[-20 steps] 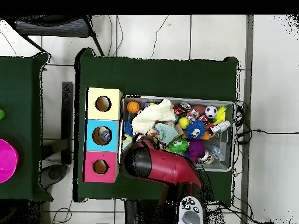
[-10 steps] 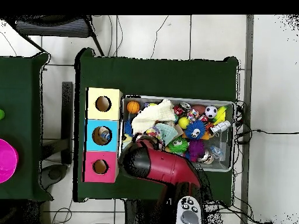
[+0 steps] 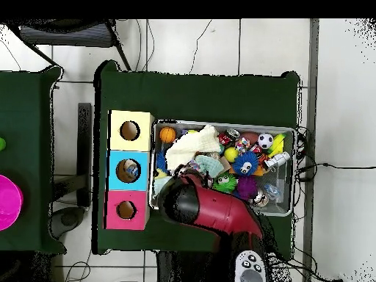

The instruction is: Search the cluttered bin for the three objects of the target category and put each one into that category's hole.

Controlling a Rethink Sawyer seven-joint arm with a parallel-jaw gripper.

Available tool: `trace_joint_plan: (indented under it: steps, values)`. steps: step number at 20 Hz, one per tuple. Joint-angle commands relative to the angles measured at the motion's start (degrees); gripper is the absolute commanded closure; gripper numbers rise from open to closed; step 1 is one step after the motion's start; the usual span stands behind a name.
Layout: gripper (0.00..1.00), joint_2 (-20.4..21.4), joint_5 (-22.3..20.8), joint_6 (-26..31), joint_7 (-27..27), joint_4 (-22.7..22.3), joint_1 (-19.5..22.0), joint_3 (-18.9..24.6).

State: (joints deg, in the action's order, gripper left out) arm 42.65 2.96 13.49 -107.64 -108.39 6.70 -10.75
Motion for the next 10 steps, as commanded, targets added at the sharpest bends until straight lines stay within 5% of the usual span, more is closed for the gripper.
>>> trace_joint_plan:
  steps: [1,10]
  values:
    - [0.0,6.36,0.72,6.61,-3.98,-0.02,4.31,4.49]
    - [0.0,10.81,-0.82,11.38,0.39,1.68,9.3,6.52]
